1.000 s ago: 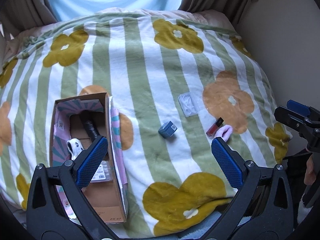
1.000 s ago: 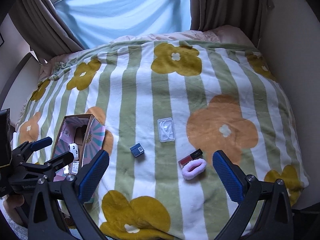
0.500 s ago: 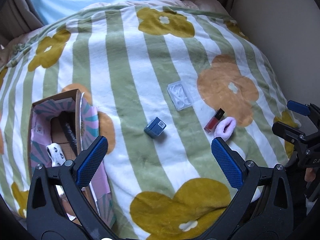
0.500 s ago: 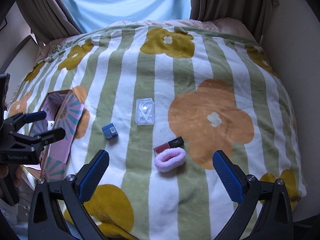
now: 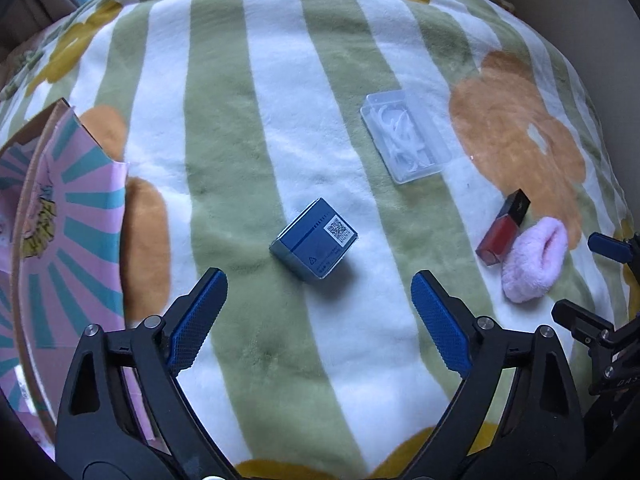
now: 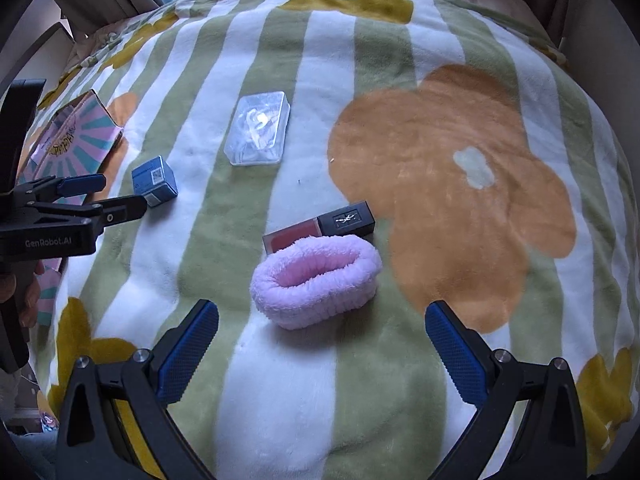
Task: Organize objects
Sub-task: 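Grasp the small blue box with left tool while right tool grasps pink scrunchie, then lift the blue box with left tool while right tool carries scrunchie to box, then release blue box into cardboard box with left tool while right tool releases scrunchie, then withdraw both open tools from the box toward the earphone case and lipstick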
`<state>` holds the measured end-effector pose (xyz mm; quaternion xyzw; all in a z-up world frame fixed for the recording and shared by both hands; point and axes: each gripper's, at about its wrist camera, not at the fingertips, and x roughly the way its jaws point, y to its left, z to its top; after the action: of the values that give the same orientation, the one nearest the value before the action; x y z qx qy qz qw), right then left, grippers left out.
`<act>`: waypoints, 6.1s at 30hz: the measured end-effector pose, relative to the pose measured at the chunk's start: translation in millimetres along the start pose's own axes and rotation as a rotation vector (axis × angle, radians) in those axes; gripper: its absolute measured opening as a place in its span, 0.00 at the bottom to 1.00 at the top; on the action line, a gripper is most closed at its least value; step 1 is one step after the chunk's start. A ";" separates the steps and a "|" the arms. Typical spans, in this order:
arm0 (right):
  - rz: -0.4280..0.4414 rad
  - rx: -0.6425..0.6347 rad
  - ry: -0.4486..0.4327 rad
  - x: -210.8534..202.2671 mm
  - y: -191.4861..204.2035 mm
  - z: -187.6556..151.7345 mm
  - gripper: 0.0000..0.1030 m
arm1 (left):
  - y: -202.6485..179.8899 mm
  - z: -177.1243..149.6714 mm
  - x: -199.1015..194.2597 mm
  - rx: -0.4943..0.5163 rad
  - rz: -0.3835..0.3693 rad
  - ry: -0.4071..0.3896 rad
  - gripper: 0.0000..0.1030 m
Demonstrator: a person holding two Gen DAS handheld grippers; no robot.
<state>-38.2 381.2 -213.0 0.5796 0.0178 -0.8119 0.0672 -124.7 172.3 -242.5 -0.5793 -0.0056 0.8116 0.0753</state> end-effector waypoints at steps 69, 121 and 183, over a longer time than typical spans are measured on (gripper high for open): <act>0.039 0.017 -0.067 -140.3 170.2 84.2 0.42 | 91.8 -41.0 -229.2 -0.155 0.053 -0.217 0.48; 0.244 -0.636 0.221 96.0 424.4 191.5 0.42 | 213.5 -142.7 -93.8 -0.630 0.163 0.107 0.48; 0.086 -0.200 -0.109 -129.8 203.3 160.6 1.00 | 147.3 -48.8 -238.8 -0.270 0.161 -0.157 1.00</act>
<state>-121.2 174.2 -28.0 0.5251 0.0701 -0.8328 0.1604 -19.9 -7.9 -48.4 -0.5177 -0.0742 0.8495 -0.0691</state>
